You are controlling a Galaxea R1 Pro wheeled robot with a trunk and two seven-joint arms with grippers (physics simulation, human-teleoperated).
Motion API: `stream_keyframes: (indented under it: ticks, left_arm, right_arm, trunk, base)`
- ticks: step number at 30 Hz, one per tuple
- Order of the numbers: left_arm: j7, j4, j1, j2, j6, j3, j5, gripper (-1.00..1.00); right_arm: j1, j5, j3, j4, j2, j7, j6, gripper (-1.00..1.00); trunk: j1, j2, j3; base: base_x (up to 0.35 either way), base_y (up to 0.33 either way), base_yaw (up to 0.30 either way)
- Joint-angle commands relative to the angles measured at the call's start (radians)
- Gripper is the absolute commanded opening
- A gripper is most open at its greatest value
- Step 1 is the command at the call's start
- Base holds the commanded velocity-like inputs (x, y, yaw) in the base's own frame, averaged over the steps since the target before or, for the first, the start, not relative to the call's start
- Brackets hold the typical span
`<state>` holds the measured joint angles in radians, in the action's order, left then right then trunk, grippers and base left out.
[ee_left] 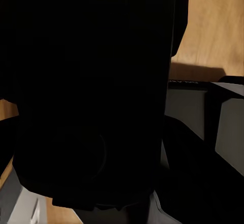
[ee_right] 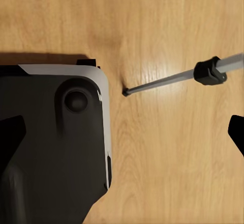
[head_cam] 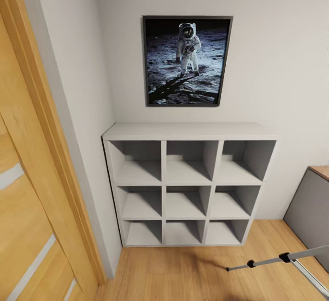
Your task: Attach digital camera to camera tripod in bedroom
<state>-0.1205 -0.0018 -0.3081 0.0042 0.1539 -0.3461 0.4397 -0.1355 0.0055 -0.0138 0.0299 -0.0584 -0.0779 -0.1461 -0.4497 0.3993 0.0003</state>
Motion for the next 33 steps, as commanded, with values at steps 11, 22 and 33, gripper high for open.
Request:
stream_keyframes:
  ticks: [11, 22, 33]
  left_arm:
    - [-0.004, 0.000, 0.000, 0.000, 0.004, -0.008, 0.009, -1.00]
    - [-0.004, 0.000, 0.000, 0.000, 0.005, -0.008, 0.010, -1.00]
    - [-0.004, 0.000, 0.000, 0.000, 0.005, -0.008, 0.010, -1.00]
  right_arm:
    - [-0.001, 0.001, -0.002, 0.003, 0.000, -0.002, -0.006, 1.00]
    - [-0.001, 0.001, 0.000, 0.003, -0.001, -0.002, -0.006, 1.00]
    - [-0.001, 0.002, 0.002, 0.003, -0.005, -0.002, -0.009, 1.00]
  trunk:
    - [0.000, 0.001, 0.000]
    - [0.000, 0.001, 0.000]
    - [0.000, 0.001, 0.000]
  base:
    - [0.000, 0.000, -0.161]
    - [0.141, 0.000, -0.039]
    - [0.316, 0.000, -0.001]
